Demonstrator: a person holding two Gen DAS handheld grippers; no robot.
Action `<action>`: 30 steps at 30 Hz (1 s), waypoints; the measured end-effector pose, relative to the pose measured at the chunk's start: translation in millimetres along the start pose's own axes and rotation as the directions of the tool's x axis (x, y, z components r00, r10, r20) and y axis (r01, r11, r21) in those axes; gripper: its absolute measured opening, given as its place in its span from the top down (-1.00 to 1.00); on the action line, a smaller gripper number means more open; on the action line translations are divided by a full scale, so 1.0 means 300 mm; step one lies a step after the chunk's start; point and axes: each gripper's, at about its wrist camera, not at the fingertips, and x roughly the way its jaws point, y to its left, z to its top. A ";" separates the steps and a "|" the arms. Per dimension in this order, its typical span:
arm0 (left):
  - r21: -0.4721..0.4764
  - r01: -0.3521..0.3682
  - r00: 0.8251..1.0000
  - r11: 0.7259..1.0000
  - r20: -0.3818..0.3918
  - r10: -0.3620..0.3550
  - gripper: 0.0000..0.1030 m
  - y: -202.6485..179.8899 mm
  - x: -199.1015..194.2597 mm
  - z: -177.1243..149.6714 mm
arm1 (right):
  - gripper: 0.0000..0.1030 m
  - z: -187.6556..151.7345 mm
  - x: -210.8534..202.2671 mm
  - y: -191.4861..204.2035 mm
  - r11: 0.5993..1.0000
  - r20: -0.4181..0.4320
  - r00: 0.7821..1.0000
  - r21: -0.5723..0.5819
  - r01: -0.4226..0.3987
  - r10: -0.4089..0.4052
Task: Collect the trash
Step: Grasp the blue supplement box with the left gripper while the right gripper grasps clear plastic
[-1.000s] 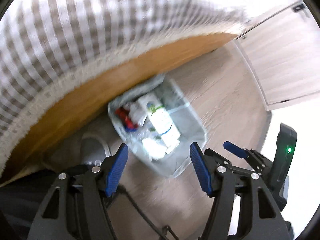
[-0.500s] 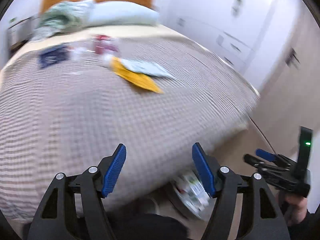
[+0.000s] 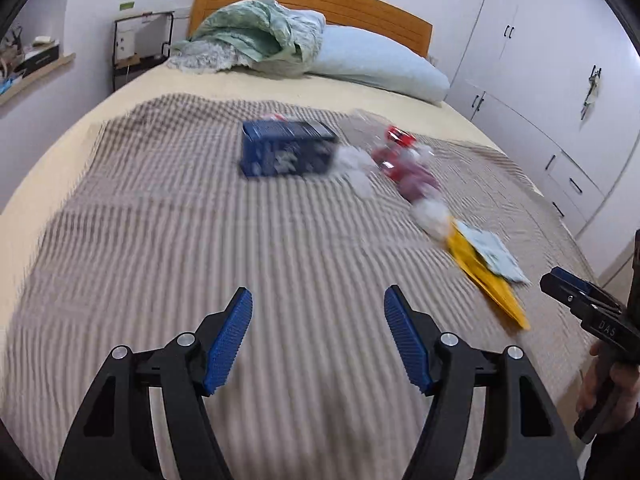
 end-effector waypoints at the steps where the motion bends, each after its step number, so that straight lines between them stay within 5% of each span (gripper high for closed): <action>1: 0.007 -0.007 1.000 1.000 0.009 0.007 -0.27 0.016 0.024 0.026 | -0.25 0.033 0.050 0.014 1.000 -0.007 1.000 -0.007 -0.016 0.016; 5: 0.074 -0.005 0.999 0.997 0.048 0.002 -0.44 0.113 0.119 0.170 | -0.25 0.121 0.190 0.045 0.998 -0.029 0.998 -0.018 -0.060 0.059; 10: 0.193 0.107 0.992 0.975 0.052 -0.119 -0.60 0.216 0.301 0.360 | -0.25 0.155 0.296 0.070 0.994 -0.061 0.994 -0.042 -0.098 0.095; 13: 0.376 0.173 0.982 0.910 0.011 -0.191 -0.72 0.233 0.432 0.447 | -0.25 0.152 0.322 0.061 0.993 -0.080 0.991 -0.043 -0.108 0.105; 19: 0.512 0.260 0.965 0.818 -0.120 -0.232 -0.75 0.260 0.604 0.563 | -0.25 0.137 0.316 0.024 0.992 -0.104 0.992 -0.095 -0.084 0.074; 24: 0.446 0.327 0.945 0.833 -0.163 -0.284 -0.66 0.240 0.642 0.520 | -0.25 0.163 0.394 0.001 0.995 -0.133 0.988 -0.060 -0.083 0.074; 27: 0.502 0.389 0.921 0.772 -0.207 -0.329 -0.40 0.191 0.581 0.402 | -0.25 0.189 0.436 0.031 0.993 -0.122 0.987 -0.048 -0.112 0.105; 28: 0.549 0.380 0.925 0.744 -0.212 -0.316 -0.46 0.167 0.563 0.359 | -0.25 0.203 0.460 0.055 0.991 -0.122 0.987 -0.059 -0.116 0.108; 30: 0.589 0.318 0.948 0.743 -0.173 -0.269 -0.57 0.134 0.562 0.317 | -0.25 0.232 0.509 0.102 0.988 -0.123 0.985 -0.086 -0.132 0.121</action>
